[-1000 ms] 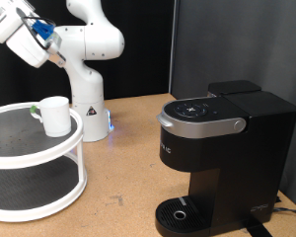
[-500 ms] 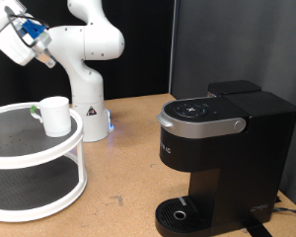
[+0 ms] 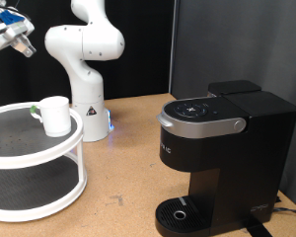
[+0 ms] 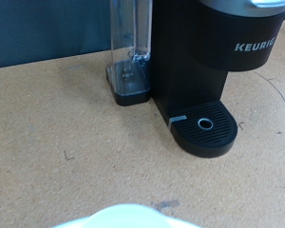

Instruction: Make a cup of coffee with the keurig machine

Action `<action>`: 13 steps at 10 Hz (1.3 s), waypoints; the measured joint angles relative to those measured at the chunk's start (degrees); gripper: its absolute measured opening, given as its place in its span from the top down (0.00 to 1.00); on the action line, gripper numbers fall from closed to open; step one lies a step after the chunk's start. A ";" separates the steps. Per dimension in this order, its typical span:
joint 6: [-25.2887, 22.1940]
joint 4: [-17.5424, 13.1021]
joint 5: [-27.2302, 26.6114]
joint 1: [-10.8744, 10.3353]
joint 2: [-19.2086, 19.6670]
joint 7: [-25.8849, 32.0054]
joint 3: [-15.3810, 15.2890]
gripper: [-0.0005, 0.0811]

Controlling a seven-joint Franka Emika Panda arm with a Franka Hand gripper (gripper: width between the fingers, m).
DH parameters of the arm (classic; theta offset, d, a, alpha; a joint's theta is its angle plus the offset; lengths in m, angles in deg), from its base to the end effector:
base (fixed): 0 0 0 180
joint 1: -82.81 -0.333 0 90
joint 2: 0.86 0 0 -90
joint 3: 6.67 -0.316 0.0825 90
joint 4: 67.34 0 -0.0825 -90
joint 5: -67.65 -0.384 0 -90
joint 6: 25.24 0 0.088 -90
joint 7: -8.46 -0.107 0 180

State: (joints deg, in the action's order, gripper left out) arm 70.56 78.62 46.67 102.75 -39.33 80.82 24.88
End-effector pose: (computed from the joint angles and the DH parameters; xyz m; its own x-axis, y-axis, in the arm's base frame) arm 0.2304 -0.2442 0.4582 0.8321 0.2303 0.5045 0.4823 -0.7496 -0.4534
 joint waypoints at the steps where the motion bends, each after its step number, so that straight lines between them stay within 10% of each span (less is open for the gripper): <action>1: -1.21 -0.32 1.47 0.52 -0.21 0.53 0.79 0.99; 13: 13.20 9.82 2.12 0.98 -0.11 5.87 4.12 0.99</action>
State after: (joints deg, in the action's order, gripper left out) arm 83.76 88.43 48.80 103.73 -39.45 86.69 29.01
